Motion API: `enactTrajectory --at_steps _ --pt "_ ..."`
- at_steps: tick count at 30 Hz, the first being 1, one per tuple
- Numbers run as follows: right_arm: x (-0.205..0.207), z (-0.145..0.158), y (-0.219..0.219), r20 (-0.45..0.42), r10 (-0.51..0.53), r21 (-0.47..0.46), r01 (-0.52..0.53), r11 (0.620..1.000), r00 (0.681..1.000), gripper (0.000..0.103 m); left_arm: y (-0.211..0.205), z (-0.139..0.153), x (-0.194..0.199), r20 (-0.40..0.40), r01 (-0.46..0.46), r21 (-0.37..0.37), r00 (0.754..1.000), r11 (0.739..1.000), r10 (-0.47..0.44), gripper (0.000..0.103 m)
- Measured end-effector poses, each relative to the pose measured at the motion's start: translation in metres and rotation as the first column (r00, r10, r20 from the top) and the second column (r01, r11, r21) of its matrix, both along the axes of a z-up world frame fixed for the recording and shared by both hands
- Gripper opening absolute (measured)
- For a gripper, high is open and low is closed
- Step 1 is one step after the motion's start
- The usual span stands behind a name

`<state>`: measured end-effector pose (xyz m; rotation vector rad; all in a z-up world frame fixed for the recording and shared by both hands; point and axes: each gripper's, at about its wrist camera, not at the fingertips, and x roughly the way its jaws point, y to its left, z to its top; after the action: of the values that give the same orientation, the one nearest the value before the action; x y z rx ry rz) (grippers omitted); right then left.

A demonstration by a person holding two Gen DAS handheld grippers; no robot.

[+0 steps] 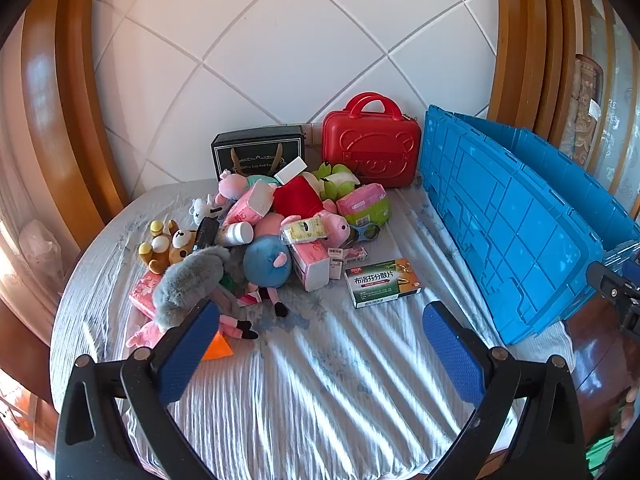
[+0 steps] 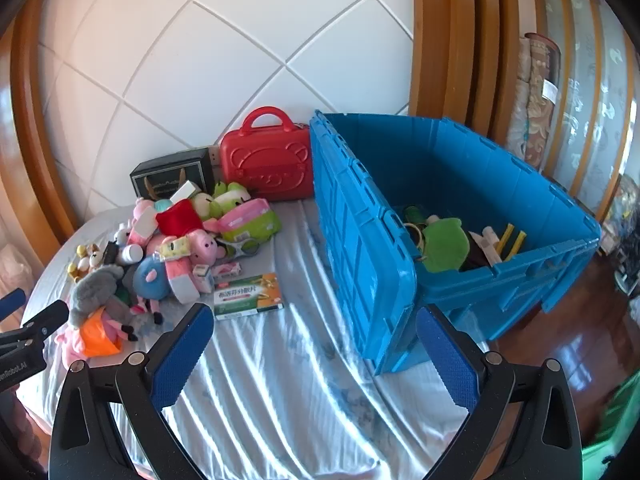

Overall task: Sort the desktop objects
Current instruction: 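Move both tools toward the pile of toys on the bed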

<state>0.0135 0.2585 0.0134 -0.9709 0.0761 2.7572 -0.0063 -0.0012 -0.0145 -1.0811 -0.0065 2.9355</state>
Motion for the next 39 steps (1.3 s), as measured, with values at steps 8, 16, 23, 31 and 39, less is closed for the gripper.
enactTrajectory --at_steps 8,16,23,31,39 --pt "0.001 0.000 0.001 0.000 -0.006 0.002 0.006 1.000 1.000 0.103 -0.001 -0.002 -0.002 0.006 0.007 0.009 1.000 1.000 -0.007 0.103" --pt "0.000 -0.002 0.004 0.002 -0.014 0.002 0.014 1.000 1.000 0.103 -0.002 -0.006 -0.006 0.019 0.000 0.010 1.000 1.000 0.000 0.103" --pt "-0.003 -0.006 0.008 0.013 -0.017 0.001 0.017 1.000 1.000 0.103 -0.002 -0.008 -0.011 0.034 -0.003 0.011 0.999 1.000 0.003 0.103" --pt "-0.011 -0.009 0.011 0.032 -0.013 0.003 0.013 1.000 0.999 0.103 -0.003 -0.012 -0.016 0.047 -0.005 0.029 0.999 1.000 0.003 0.103" --pt "-0.028 -0.012 0.007 0.052 0.022 0.015 -0.023 1.000 0.998 0.103 -0.003 -0.022 -0.028 0.078 -0.039 -0.014 0.996 0.999 0.040 0.103"
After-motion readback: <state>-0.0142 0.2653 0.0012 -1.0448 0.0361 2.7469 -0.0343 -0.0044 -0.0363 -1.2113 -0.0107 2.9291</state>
